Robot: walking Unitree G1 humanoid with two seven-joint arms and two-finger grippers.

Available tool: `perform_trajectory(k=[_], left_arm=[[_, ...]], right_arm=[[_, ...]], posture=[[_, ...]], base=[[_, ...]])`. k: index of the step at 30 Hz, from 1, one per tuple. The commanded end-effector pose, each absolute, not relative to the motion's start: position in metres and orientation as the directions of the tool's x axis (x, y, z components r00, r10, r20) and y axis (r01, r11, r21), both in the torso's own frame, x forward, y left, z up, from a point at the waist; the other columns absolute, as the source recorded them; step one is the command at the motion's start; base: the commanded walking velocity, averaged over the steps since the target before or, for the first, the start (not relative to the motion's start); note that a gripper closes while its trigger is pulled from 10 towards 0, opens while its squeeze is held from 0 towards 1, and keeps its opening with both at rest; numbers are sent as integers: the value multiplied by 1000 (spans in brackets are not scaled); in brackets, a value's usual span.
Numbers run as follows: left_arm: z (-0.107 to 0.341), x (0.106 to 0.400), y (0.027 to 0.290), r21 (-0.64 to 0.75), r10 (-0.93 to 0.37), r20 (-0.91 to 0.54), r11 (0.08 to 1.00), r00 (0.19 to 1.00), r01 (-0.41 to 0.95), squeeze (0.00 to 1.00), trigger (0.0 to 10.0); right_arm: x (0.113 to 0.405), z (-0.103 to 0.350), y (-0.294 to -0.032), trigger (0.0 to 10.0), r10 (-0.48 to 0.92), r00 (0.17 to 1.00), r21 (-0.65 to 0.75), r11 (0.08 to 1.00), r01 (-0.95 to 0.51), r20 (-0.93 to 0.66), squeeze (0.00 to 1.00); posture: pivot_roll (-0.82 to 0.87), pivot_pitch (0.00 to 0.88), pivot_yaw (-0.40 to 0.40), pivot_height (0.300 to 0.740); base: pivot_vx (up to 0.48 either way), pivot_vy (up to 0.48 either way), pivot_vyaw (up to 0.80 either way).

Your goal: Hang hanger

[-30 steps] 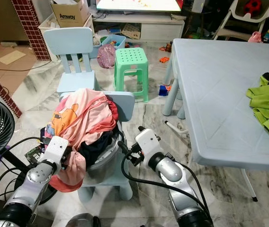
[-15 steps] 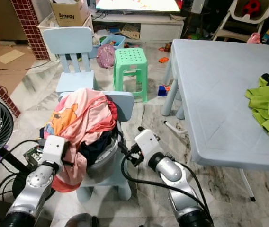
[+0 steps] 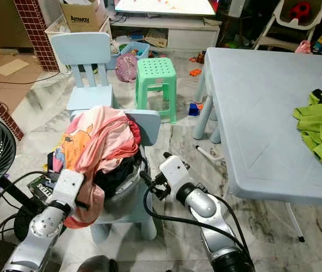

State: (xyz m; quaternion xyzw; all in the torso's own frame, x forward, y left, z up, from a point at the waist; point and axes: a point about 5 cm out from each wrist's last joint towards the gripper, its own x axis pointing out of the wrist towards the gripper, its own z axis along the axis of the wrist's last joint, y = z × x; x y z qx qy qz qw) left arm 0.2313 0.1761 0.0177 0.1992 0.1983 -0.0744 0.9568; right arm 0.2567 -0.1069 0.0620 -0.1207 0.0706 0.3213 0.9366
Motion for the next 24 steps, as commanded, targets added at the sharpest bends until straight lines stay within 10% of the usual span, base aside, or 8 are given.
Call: perform_trajectory(k=[1,7,10,12,24], left_arm=[[16,229,179,354,-57,-432,907,900,228,1000,10000],[16,233,180,447,-60,-423,854,904,266,1000,10000],[19,237,181,524,-56,-393,806,918,274,702,10000],[22,240,181,549,-63,-377,789,924,278,0,10000],[25,249,190,469,7,-397,861,918,197,0,10000]], right_arm=[[259,64,-108,10000,584,785,-192,763,-618,-207,0],[259,63,-107,10000,586,783,-192,761,-620,-210,0],[259,63,-106,10000,588,781,-192,759,-623,-211,0],[259,63,-106,10000,589,780,-193,757,-624,-212,0],[260,63,-107,10000,586,781,-198,757,-623,-217,0]], posture=[[-10,0,-51,740],[-9,0,-54,740],[-9,0,-54,740],[-9,0,-54,740],[-8,0,-55,740]], base=[[0,0,0],[0,0,0],[0,0,0],[0,0,0],[0,0,0]])
